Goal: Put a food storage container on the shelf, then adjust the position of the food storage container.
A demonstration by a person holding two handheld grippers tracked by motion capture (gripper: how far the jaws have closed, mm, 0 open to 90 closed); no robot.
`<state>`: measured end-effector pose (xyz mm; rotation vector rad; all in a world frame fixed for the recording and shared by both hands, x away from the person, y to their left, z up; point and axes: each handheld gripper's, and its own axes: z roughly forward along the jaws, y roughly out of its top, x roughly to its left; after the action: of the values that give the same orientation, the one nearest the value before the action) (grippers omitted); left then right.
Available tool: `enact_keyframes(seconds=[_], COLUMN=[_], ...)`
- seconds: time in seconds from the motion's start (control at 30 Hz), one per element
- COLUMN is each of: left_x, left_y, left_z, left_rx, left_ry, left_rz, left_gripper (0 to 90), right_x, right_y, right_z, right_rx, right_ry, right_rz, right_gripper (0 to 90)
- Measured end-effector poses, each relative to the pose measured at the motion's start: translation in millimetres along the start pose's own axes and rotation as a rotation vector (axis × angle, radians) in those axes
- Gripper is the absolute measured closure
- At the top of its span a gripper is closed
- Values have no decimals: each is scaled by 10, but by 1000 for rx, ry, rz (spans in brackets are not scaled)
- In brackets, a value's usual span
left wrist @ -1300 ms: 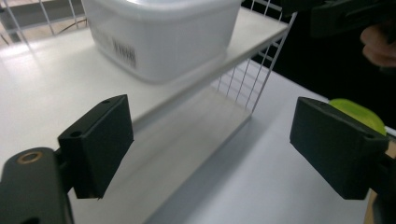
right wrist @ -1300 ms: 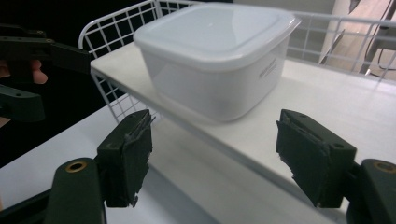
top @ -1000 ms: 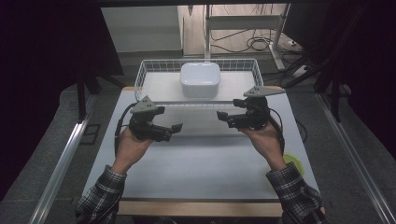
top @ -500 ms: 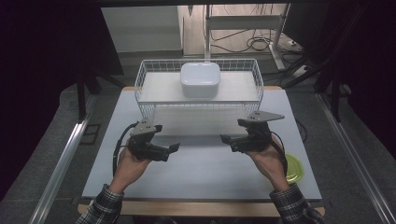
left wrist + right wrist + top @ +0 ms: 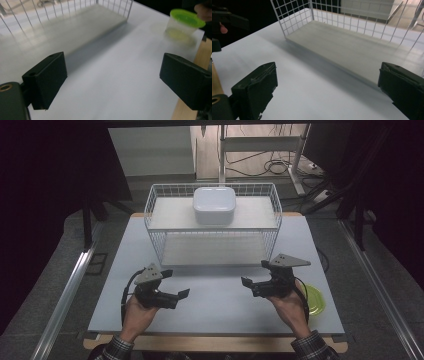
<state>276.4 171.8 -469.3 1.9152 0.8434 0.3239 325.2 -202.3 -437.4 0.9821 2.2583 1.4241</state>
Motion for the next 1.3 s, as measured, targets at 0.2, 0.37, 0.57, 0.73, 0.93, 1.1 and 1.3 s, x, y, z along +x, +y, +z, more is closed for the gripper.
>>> enact_keyframes(seconds=[0.2, 0.37, 0.57, 0.73, 0.93, 1.1, 1.3], left_x=[-67, -86, -107, -84, -83, -79, -74], left_y=[-177, -265, -369, -420, -422, -428, -426], left_z=[49, -17, 2, 53, 47, 62, 60], left_rx=[90, 84, 79, 92, 73, 95, 100], left_ry=[75, 79, 102, 108, 114, 111, 107], left_rz=[11, 0, 57, 61, 67, 60, 46], left_gripper=[41, 42, 34, 33, 33, 33, 40], right_x=[79, 141, 182, 150, 98, -28, -262], right_y=[-200, -311, -363, -372, -360, -373, -424], right_z=[26, 34, 52, 44, -68, -215, -444], right_rx=[60, 115, 141, 150, 180, 199, 198], right_ry=[5, -11, -45, -60, -68, -87, -159], right_rz=[16, 26, 15, 44, 41, 48, 90], right_gripper=[38, 40, 39, 40, 236, 435, 714])
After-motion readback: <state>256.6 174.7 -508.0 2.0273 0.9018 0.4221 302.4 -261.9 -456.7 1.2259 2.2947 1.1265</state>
